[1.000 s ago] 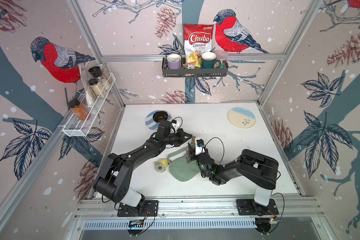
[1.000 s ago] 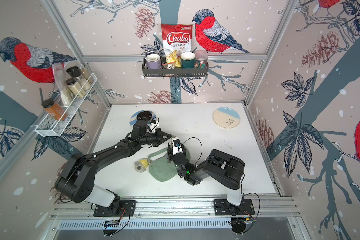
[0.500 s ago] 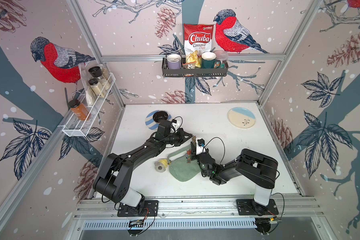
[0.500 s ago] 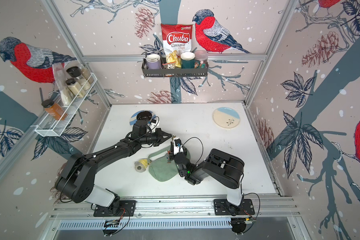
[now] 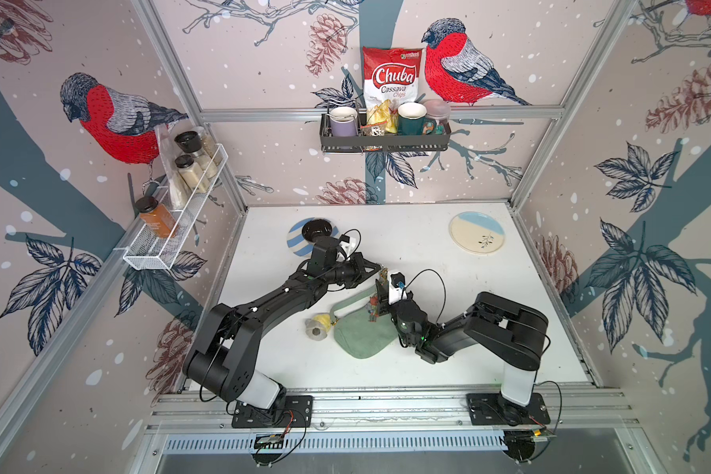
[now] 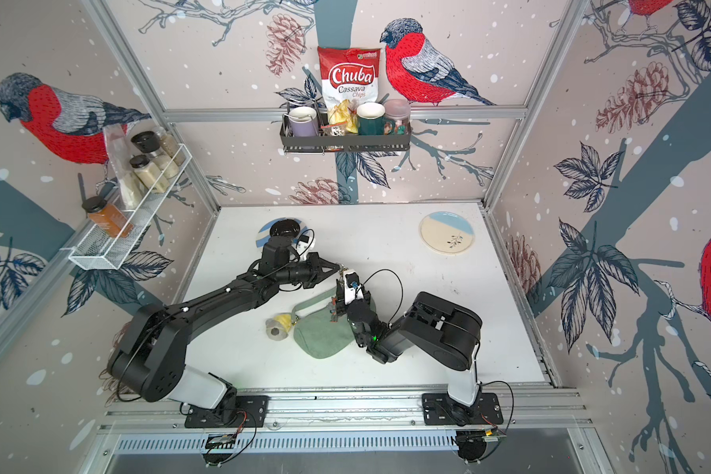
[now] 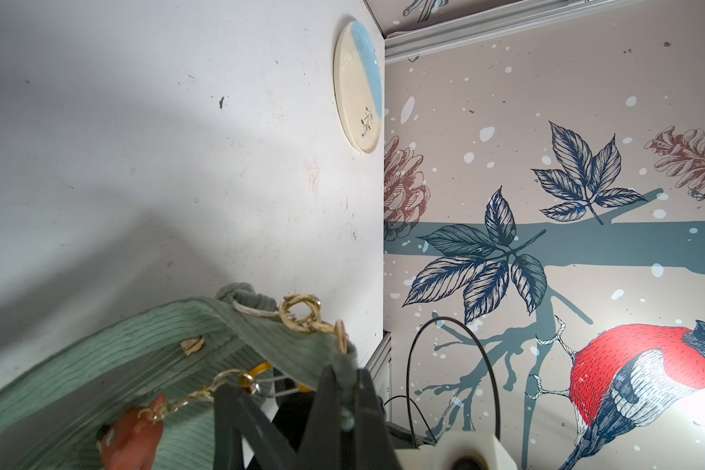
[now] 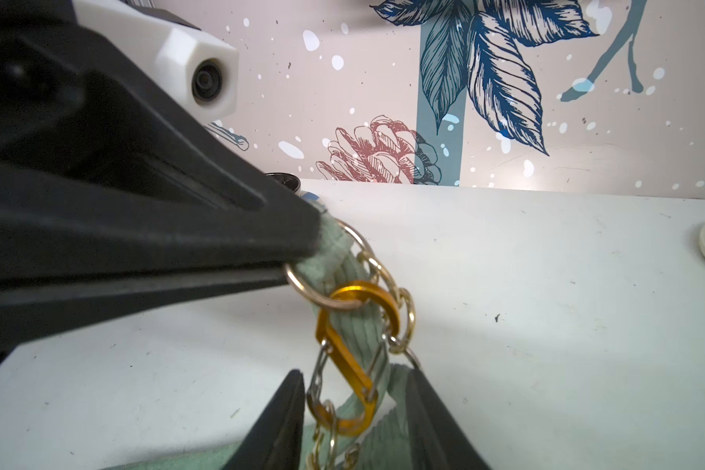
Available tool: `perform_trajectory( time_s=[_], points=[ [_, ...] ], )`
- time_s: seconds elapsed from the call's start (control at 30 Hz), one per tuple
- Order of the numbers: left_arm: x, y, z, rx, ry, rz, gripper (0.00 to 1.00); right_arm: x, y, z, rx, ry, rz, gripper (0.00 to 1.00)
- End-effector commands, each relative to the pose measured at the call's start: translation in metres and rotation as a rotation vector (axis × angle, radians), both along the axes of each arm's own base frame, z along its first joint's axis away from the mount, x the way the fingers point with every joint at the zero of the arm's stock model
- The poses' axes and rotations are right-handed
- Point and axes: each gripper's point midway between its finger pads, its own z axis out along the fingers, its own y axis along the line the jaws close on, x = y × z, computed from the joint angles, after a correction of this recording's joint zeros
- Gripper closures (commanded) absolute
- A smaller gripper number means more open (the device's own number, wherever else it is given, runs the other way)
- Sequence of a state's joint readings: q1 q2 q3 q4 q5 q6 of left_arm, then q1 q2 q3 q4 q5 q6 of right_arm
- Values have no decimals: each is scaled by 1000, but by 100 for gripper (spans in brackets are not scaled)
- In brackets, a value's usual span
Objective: Remove the decoration from the bag
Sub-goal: Remove the decoration item from the bag.
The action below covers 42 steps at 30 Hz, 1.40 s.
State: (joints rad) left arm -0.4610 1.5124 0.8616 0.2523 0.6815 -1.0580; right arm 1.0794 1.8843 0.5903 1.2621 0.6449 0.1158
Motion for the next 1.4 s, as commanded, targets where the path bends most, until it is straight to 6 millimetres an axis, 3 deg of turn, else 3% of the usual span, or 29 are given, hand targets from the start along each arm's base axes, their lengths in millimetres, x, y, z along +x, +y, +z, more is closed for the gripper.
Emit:
perform_trajectory(
  time_s=[0.0, 0.33, 0.53, 0.93, 1.37],
  points=[
    [-1, -3, 10, -13, -37, -21, 100, 0, 5, 11, 16, -39, 17, 56],
    [-2, -4, 5, -4, -30, -26, 100, 1, 4, 20, 12, -71, 13, 54],
    [-2, -5, 6, -4, -30, -27, 100, 0, 5, 18, 13, -73, 28, 68],
    [0, -6, 13, -12, -39, -25, 100, -2, 9, 16, -4, -74, 69, 87],
    [-3, -9, 21, -16, -50, -37, 100, -1, 13, 15, -53, -76, 97, 96]
  ],
)
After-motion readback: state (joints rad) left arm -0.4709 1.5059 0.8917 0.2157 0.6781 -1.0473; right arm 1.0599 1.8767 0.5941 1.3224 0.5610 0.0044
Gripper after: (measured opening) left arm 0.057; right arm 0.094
